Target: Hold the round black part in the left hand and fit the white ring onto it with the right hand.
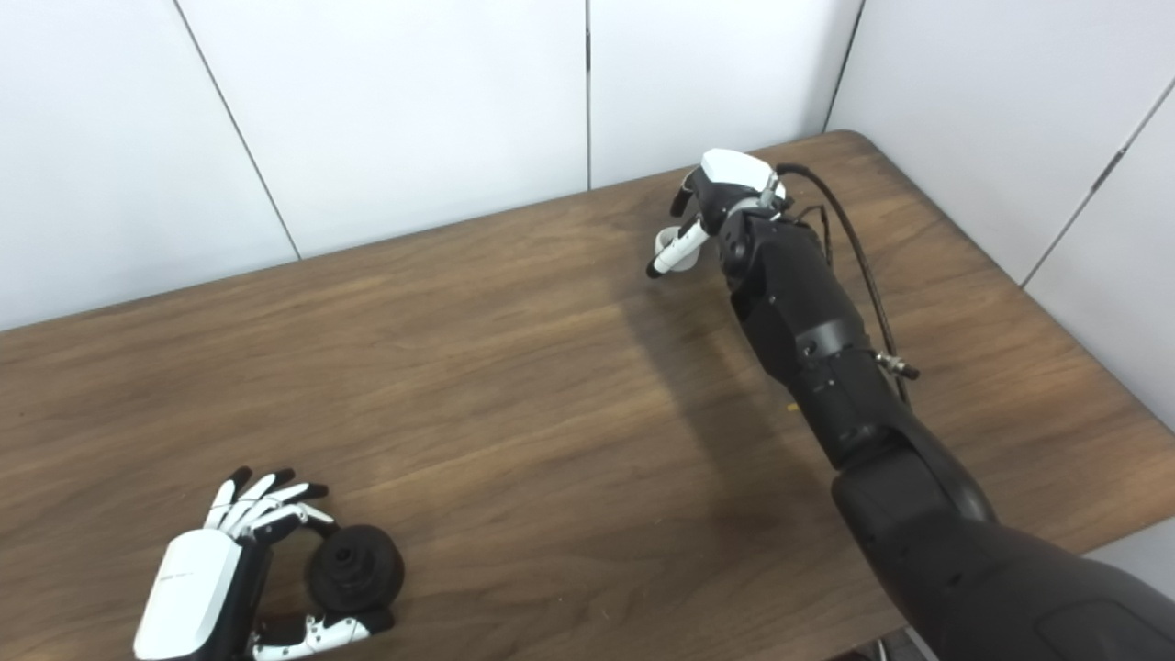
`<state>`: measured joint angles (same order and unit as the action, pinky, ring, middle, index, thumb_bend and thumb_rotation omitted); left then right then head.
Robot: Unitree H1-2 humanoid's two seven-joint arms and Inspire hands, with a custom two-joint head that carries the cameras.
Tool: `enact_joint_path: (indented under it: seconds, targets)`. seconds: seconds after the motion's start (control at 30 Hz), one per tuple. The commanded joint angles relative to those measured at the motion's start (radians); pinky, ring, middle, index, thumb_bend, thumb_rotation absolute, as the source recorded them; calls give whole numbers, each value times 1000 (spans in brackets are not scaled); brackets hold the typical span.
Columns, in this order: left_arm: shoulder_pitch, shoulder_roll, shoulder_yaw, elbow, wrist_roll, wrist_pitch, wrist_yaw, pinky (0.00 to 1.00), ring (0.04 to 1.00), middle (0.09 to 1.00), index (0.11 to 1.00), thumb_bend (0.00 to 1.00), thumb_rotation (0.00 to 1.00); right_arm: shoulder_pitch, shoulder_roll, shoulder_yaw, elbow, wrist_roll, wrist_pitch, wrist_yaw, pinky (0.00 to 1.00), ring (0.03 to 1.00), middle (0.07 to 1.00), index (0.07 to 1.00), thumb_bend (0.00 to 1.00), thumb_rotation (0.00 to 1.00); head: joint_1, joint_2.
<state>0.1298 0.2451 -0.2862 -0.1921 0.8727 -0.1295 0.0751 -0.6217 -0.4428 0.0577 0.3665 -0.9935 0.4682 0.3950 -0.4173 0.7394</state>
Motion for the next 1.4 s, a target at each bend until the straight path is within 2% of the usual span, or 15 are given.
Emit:
enact_joint_path:
  seconds: [0.0,0.23,0.5,1.37]
  targets:
    - [15,0,-1,-14,16,16,-6,1000,900,783,485,523,56,-61,-34,4,-4,-24,1,-3,1000,988,906,664,841,276,0,3]
    - [15,-5,-1,-18,18,10,-5,1000,897,781,484,524,54,-64,-45,23,4,-38,1,14,1000,988,889,641,835,264,3,5]
    - [18,-6,-1,-29,16,13,-10,1000,893,778,484,524,54,-53,-57,19,-4,-37,1,30,1000,994,884,639,832,255,2,7]
    - [20,-5,-1,-40,20,22,-19,1000,894,778,484,524,55,-53,-51,34,3,-31,1,13,1000,985,878,624,825,244,4,13]
